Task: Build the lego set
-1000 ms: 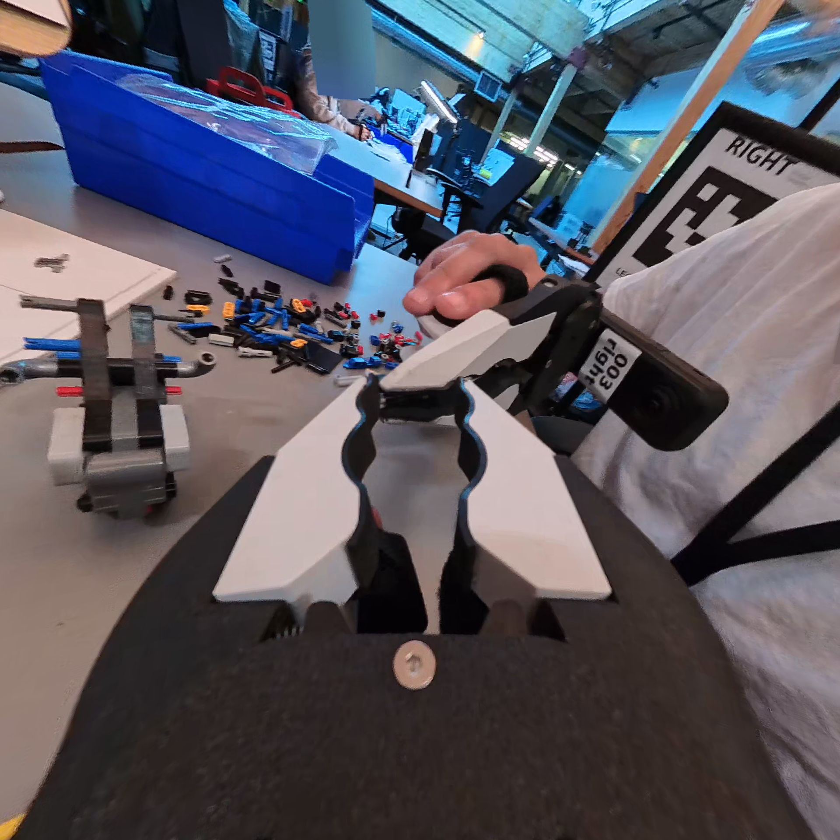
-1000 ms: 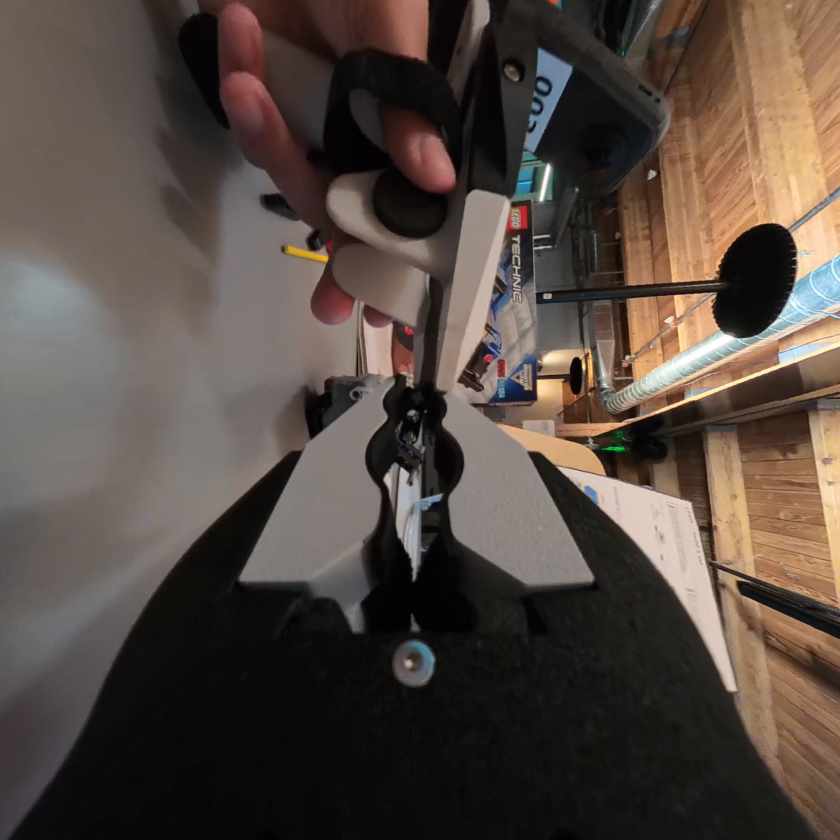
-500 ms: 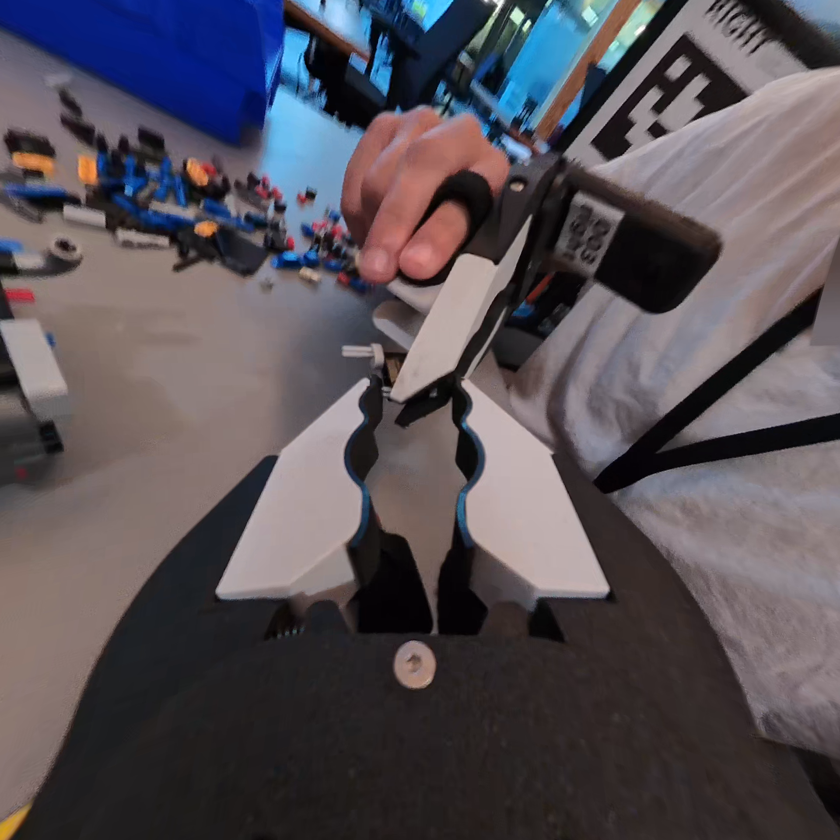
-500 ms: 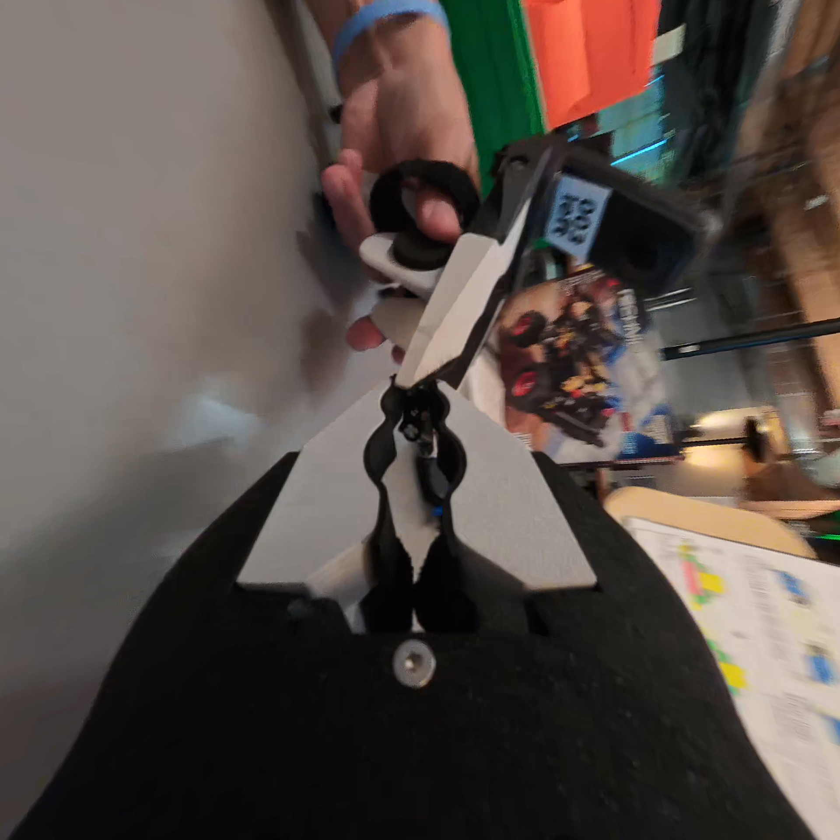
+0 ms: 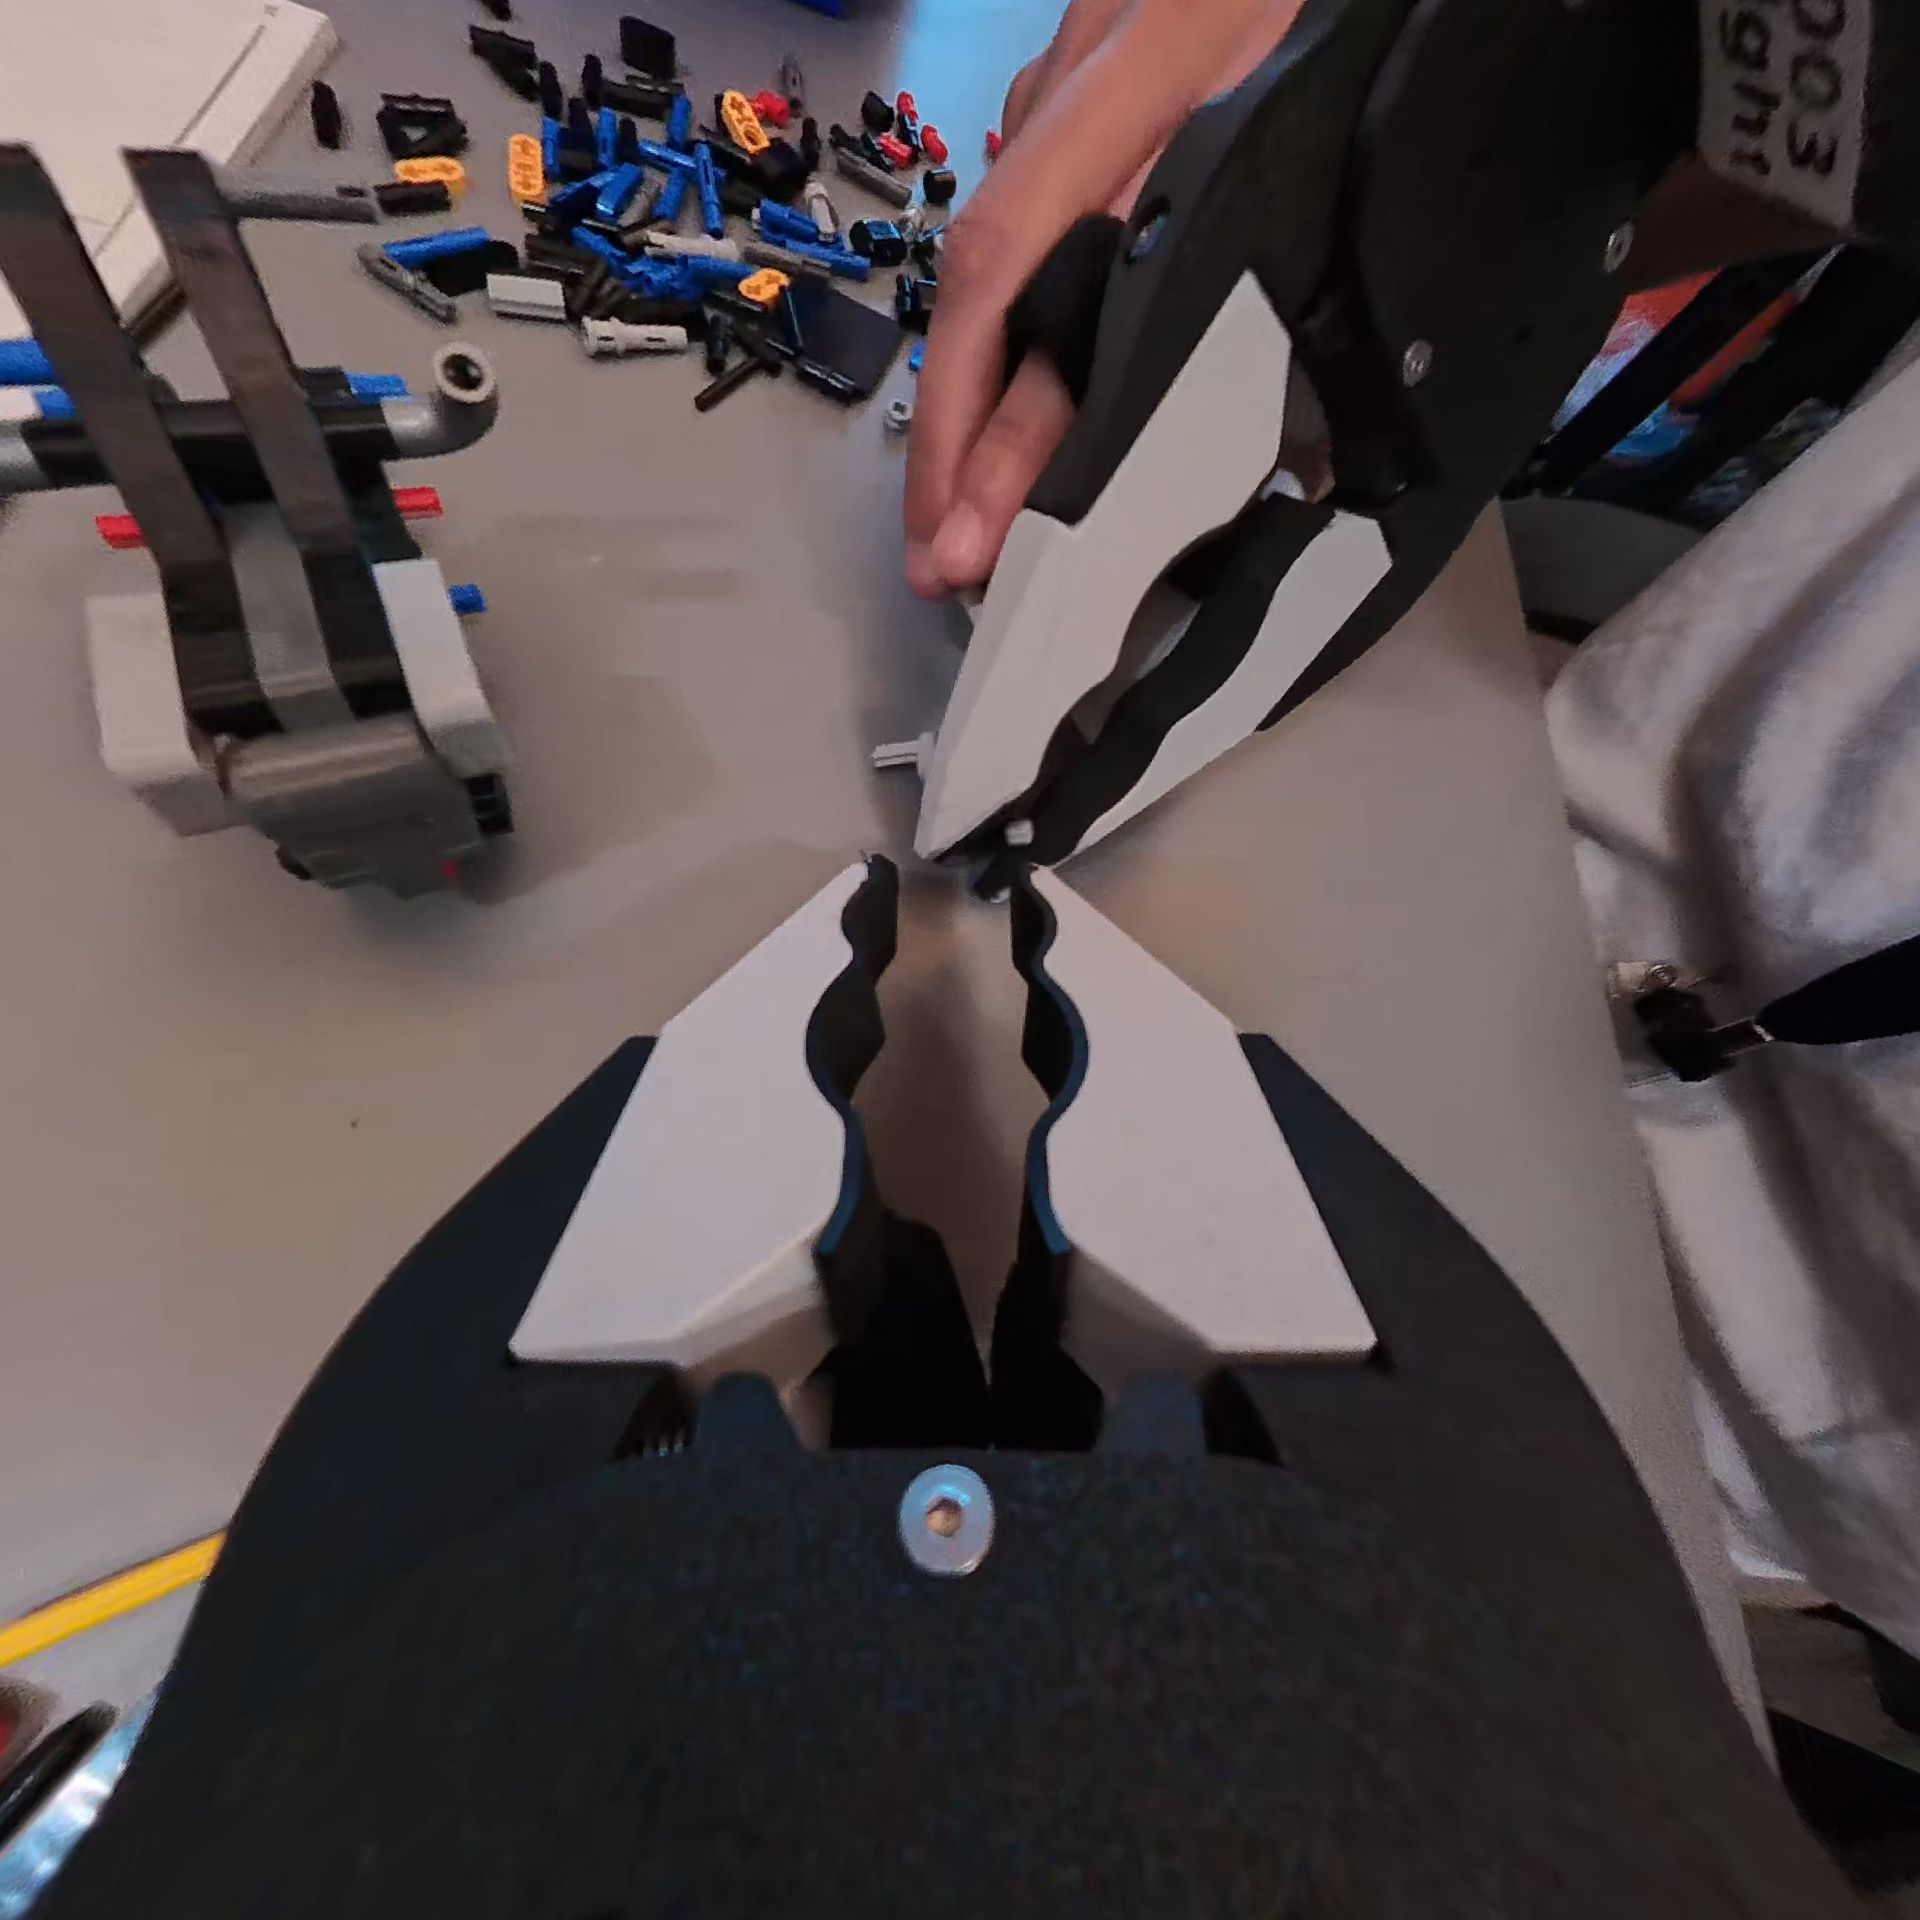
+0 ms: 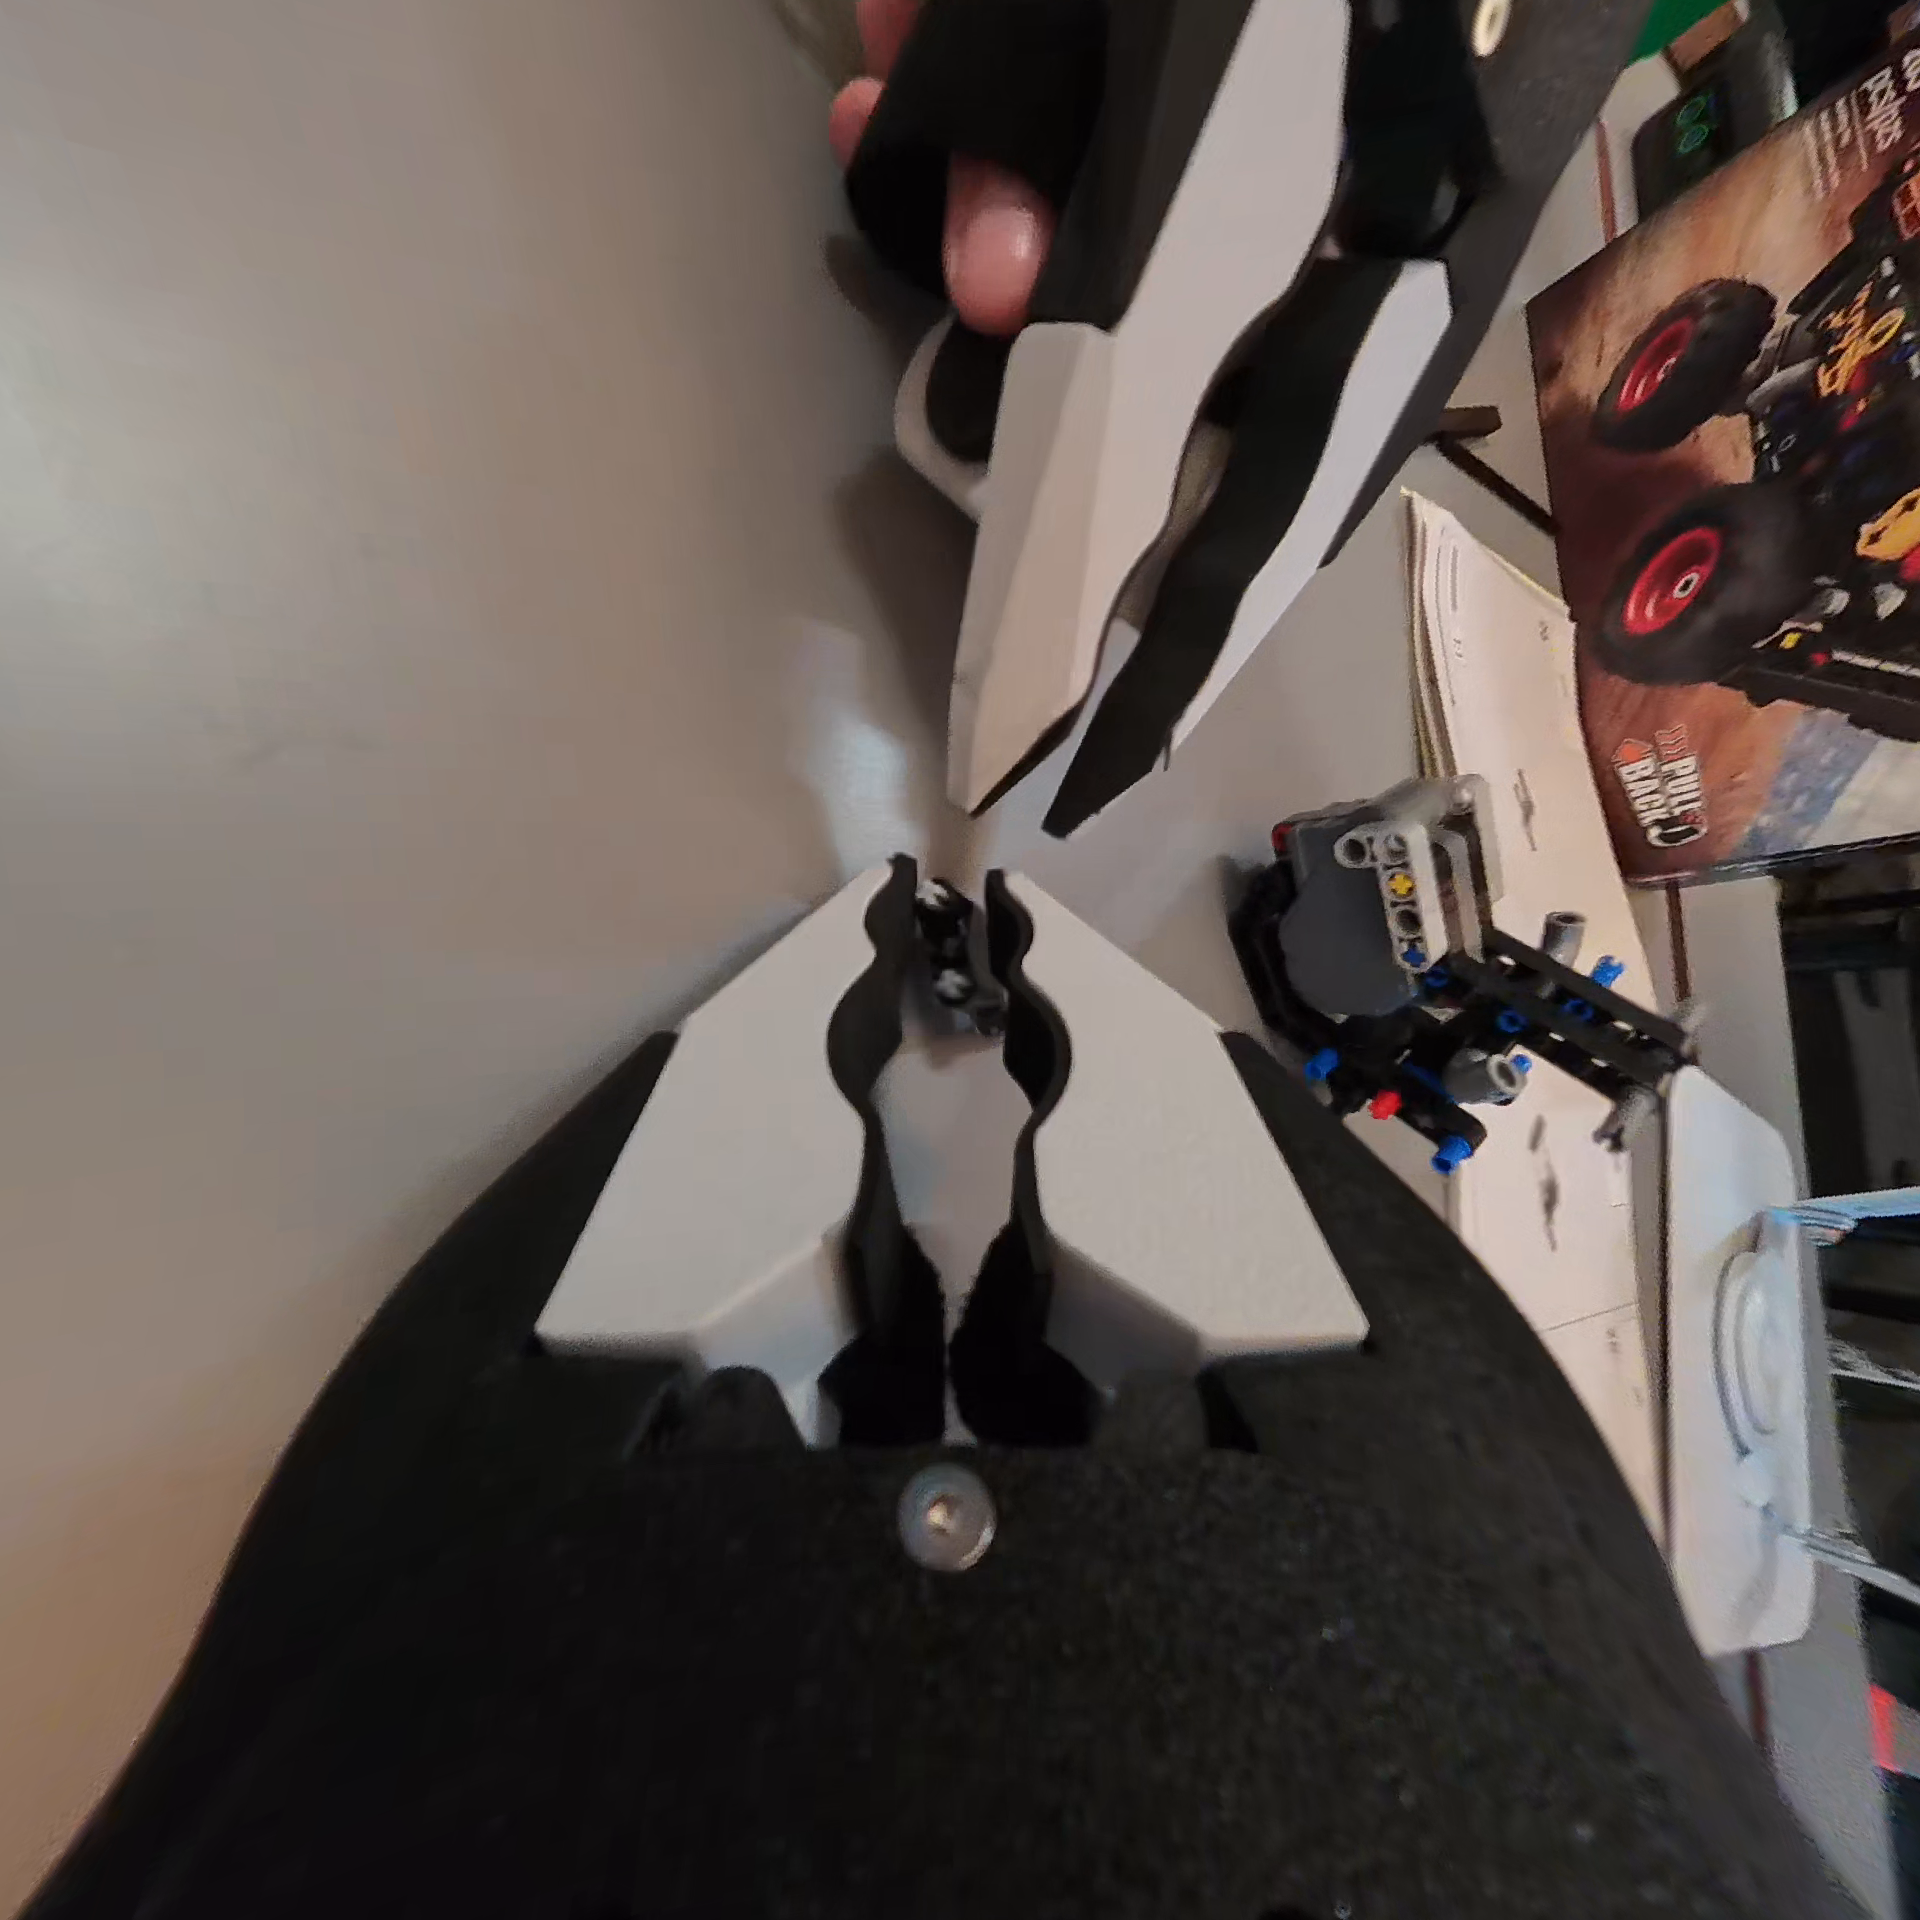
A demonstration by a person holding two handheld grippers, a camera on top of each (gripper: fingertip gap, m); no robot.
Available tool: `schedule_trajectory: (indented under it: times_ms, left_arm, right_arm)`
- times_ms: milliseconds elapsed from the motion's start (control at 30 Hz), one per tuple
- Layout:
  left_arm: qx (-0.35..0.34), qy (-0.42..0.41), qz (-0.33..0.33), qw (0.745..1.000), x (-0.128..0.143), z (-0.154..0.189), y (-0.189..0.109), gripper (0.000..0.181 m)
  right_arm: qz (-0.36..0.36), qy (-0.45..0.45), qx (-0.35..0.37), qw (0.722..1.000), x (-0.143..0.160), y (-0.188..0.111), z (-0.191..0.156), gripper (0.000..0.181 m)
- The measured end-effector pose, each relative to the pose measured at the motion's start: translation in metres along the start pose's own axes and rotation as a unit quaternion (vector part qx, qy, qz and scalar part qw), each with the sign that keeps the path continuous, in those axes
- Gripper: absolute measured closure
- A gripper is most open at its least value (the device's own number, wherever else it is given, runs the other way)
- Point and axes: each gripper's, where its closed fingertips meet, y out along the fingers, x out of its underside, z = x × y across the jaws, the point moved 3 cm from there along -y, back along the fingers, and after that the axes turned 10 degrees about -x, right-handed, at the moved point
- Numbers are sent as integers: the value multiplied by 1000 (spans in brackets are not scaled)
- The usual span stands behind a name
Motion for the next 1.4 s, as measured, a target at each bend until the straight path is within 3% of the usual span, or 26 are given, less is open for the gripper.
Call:
schedule_trajectory:
  times_ms: [33, 233, 333, 500, 567, 700, 900, 1067, 1400]
  left_arm:
    - [-7, 10, 0, 1000, 0, 0, 1, 162]
    - [-29, 59, 0, 998, 2, 2, 2, 163]
    - [-55, 81, 11, 995, 0, -1, 3, 163]
    - [-168, 119, 117, 972, -28, -15, -12, 161]
    - [-214, 112, 142, 960, -35, -25, -20, 151]
    - [-275, 85, 163, 944, -39, -46, -31, 140]
    - [-262, 11, 143, 954, -30, -64, -34, 148]
    - [-198, -51, 128, 970, -25, -63, -29, 150]
    - [-198, -8, 128, 972, -26, -56, -27, 152]
  right_arm:
    - [7, 12, -9, 1000, -2, 0, -1, 166]
    - [85, 105, -90, 987, -15, -13, -2, 150]
    - [140, 169, -69, 973, -12, -47, 33, 150]
    - [165, 341, 78, 922, 60, -105, 115, 147]
    - [132, 383, 137, 904, 96, -112, 132, 145]
    - [57, 410, 189, 890, 135, -103, 138, 146]
    - [-14, 426, 216, 878, 167, -92, 136, 145]
    - [0, 436, 199, 878, 171, -88, 136, 145]
    - [24, 427, 209, 879, 171, -92, 141, 152]
